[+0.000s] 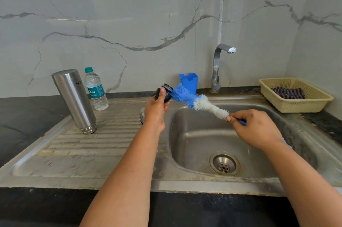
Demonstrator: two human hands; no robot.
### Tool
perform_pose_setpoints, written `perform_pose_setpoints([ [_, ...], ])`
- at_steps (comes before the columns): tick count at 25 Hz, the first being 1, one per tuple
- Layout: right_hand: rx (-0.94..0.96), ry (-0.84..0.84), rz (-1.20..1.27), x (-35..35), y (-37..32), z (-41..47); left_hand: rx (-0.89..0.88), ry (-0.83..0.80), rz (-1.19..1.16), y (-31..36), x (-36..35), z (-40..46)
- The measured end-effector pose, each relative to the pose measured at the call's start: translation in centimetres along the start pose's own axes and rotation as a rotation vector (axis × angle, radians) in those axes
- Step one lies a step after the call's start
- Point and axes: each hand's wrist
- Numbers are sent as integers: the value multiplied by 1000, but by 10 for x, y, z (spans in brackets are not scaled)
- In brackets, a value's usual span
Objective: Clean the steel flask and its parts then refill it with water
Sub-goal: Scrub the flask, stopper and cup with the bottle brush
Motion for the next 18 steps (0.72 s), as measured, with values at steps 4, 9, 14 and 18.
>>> perform_pose_setpoints([
  [4, -41, 20, -34, 0, 1, 2, -13, -103, 138, -6, -7, -5],
  [9, -60, -9, 16, 6, 11, 3, -104, 197, 93, -7, 11, 16],
  [14, 25, 86, -40, 3, 6, 1, -110, 125, 216, -11, 5, 9],
  [18, 41, 129, -116, 0, -2, 2, -194, -64, 481, -11, 6, 1],
])
Point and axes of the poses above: each hand's wrist, its own z-axis towards the middle knuckle, its own x-axis out of the back of the hand, y = z × x
